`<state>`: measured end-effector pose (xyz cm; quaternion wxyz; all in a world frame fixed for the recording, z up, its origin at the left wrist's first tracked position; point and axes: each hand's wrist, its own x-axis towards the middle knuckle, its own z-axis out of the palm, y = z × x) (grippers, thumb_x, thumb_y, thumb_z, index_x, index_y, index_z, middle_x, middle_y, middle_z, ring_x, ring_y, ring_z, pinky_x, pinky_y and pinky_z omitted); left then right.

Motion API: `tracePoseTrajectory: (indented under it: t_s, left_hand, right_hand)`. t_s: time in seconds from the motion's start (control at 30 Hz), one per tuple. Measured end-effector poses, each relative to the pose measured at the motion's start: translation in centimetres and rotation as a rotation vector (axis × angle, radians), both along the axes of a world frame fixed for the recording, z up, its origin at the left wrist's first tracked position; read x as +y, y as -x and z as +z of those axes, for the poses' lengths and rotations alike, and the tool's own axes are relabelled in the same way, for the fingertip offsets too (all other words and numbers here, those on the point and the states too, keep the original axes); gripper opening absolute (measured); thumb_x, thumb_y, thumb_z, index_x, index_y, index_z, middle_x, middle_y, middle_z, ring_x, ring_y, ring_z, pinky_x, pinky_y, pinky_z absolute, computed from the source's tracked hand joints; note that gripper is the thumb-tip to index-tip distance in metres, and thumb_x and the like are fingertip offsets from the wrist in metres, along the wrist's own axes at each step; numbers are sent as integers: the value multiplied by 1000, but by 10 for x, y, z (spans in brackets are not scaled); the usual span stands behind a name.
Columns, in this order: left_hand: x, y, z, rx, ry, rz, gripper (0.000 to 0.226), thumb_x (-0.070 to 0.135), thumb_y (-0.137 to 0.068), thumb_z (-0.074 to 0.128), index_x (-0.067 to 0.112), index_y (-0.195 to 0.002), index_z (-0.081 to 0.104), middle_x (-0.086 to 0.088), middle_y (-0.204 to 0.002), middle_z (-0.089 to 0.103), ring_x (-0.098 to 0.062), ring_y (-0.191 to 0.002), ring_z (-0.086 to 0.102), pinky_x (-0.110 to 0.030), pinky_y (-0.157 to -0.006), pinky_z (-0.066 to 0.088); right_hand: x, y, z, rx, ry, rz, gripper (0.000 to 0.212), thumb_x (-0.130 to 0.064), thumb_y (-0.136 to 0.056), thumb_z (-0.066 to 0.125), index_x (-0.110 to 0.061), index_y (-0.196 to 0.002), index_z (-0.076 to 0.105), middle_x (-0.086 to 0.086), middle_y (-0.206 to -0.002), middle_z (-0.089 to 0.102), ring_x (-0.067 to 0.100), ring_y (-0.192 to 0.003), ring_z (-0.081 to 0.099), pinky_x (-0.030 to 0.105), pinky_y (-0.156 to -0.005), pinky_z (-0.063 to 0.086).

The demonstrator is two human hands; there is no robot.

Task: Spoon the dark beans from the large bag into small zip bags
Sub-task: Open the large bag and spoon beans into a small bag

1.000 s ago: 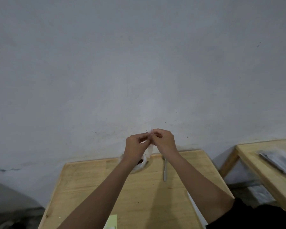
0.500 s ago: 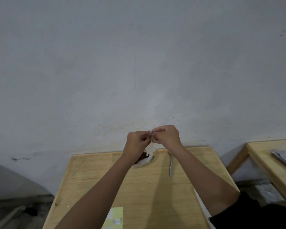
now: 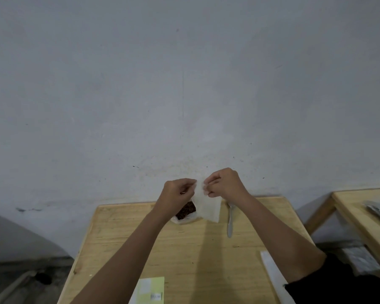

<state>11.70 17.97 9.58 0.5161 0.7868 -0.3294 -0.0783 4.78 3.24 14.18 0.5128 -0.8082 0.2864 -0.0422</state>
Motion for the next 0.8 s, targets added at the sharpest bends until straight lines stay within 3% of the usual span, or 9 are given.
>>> tracePoseTrajectory:
  t_s: [0.07,0.13,0.2,0.3,0.47,0.6,0.7,0.8]
  left_hand:
    - [3,6,2,101,-12,-117,42,26,-89,63,19,-130,54,7,-125,59,-3,-115,56,-18,-97,45]
    - [5,9,3,84,-86,-210,76,47,-80,67,32,-144,30,17,-146,33,5,-132,32,-15,-106,29]
    - [6,10,4,-15,-171,-259,111,59,-64,74,35,-149,6,22,-155,6,7,-139,8,-20,-111,17]
    - [2,7,3,-209,-228,-233,132,62,-55,78,28,-147,-11,21,-154,-13,4,-141,-10,-26,-114,11]
    - [-4,3,-5,-363,-162,-105,118,52,-60,80,17,-148,8,8,-150,15,0,-135,13,-22,-108,27]
    - [-5,5,-9,-336,-62,-16,100,60,-61,69,19,-142,26,10,-140,30,-2,-128,28,-19,-102,29]
    - [-6,4,-14,-324,1,80,99,62,-61,68,13,-138,31,1,-137,36,-10,-128,33,-23,-102,32]
    - [-7,4,-18,-359,33,133,97,62,-62,68,8,-136,35,-5,-135,39,-12,-126,35,-22,-103,32]
  right_hand:
    - [-5,0,11,-3,-44,40,8,7,-72,72,0,-76,71,21,-77,70,23,-68,71,30,-67,60]
    - [-8,1,22,-8,-36,96,8,7,-75,69,0,-78,70,20,-76,70,17,-59,69,23,-61,58]
    - [-8,0,31,-9,-13,147,9,7,-76,66,1,-82,69,16,-70,69,13,-54,68,19,-57,56]
    - [-6,-4,42,-14,12,199,12,9,-76,63,3,-83,70,12,-64,67,11,-50,66,18,-56,56]
    - [-1,-10,44,-20,224,196,12,7,-72,65,1,-79,72,6,-59,65,13,-53,66,22,-60,58]
    - [3,-9,33,-107,507,174,13,1,-72,63,-8,-77,71,0,-64,63,16,-65,65,29,-66,57]
    - [12,-3,20,-242,366,88,11,-3,-78,63,-14,-74,60,6,-69,66,17,-66,64,30,-65,54]
    - [19,-3,9,-241,224,128,12,-3,-77,66,-15,-74,64,5,-82,70,11,-72,62,21,-67,52]
